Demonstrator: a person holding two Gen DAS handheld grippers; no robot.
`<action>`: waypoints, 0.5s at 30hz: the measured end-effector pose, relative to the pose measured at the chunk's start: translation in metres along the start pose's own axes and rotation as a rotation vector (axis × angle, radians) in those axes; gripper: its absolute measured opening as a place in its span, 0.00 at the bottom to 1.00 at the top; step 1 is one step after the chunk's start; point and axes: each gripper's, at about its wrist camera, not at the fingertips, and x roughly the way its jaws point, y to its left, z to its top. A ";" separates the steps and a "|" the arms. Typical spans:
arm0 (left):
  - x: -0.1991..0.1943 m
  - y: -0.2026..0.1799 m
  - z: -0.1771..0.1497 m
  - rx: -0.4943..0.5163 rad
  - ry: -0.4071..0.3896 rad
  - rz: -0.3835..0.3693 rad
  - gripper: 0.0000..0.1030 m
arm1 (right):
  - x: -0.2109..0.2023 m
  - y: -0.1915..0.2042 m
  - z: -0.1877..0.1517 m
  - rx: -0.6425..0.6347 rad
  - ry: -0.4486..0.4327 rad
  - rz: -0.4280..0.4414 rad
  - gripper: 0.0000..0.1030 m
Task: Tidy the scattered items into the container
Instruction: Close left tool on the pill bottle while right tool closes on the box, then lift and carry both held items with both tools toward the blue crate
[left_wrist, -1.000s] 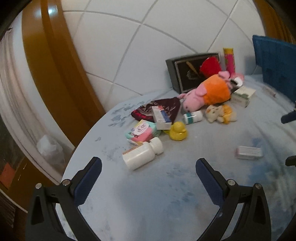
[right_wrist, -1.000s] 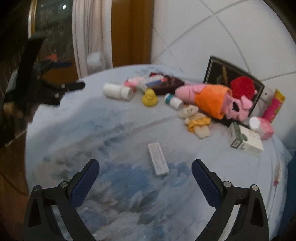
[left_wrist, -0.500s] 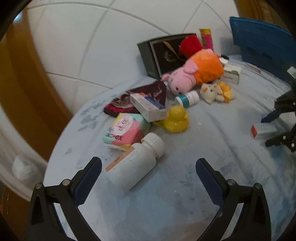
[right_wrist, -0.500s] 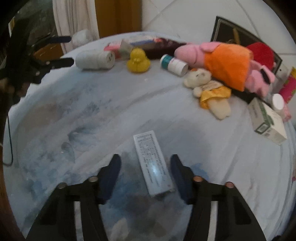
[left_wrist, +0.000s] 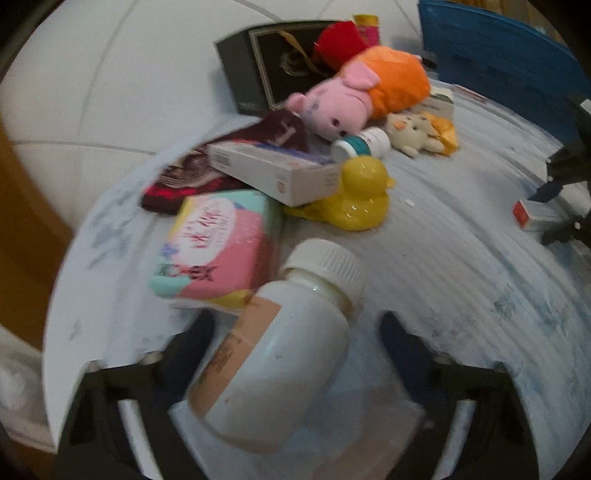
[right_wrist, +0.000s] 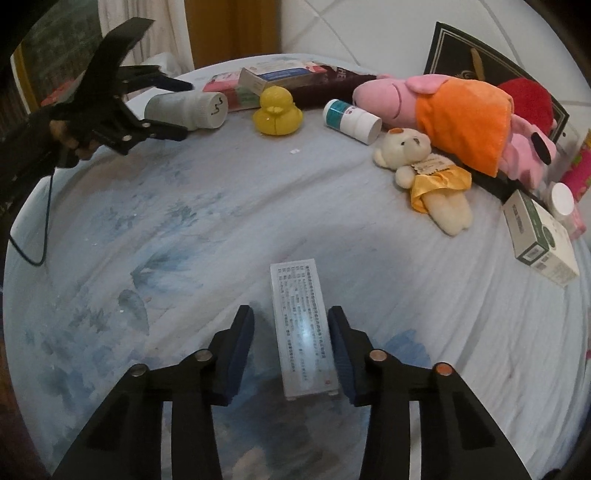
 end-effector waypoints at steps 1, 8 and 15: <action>0.002 0.004 -0.002 -0.007 0.012 -0.039 0.68 | 0.000 0.001 0.000 0.003 0.004 -0.003 0.33; -0.005 0.003 -0.012 -0.028 0.029 -0.121 0.51 | 0.002 0.000 0.001 0.042 0.001 -0.008 0.29; -0.011 -0.014 -0.015 -0.055 0.005 -0.016 0.51 | 0.002 0.001 0.001 0.064 0.010 -0.035 0.25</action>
